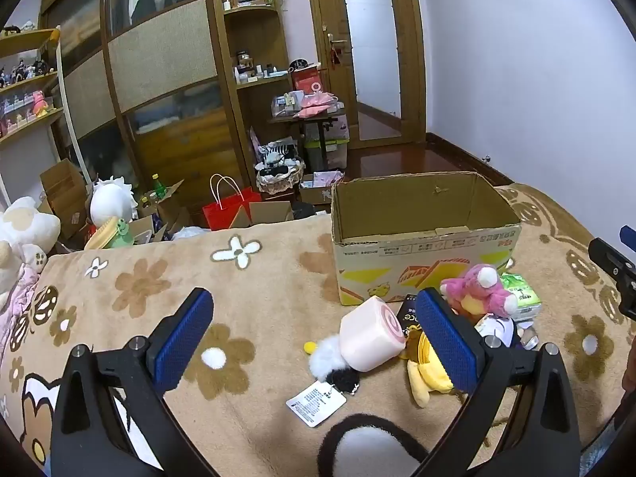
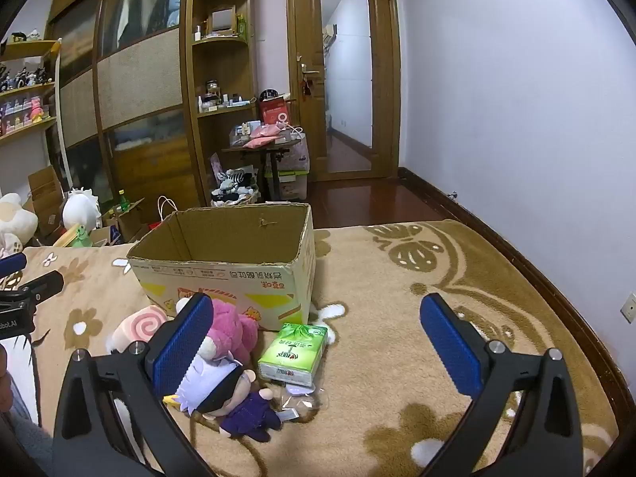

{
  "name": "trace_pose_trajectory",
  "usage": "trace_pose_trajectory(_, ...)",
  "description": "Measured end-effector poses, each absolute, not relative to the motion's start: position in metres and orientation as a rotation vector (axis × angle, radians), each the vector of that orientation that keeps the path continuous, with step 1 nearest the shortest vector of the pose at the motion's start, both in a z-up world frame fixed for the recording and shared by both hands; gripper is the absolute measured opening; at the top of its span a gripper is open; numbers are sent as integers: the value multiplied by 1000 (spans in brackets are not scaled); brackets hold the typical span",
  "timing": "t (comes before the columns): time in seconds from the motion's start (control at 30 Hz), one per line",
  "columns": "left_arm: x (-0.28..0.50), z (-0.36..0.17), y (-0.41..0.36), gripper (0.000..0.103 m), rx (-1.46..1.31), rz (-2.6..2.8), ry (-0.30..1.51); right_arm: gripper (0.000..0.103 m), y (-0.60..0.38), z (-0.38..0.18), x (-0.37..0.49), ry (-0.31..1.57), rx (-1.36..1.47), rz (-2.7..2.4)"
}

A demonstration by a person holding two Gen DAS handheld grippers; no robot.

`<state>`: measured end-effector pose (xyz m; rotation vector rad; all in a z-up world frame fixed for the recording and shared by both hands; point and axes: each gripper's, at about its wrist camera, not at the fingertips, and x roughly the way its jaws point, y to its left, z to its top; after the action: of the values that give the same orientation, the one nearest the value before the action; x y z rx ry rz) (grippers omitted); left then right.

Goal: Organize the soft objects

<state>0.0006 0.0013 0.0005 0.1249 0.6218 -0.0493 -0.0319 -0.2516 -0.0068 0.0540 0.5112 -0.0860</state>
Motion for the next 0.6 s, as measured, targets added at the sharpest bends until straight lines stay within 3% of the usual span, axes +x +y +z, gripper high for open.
trace_pose_trajectory(0.6,-3,5,5,101,136,-43,604,103,-251,-7,-32,510,61,-76)
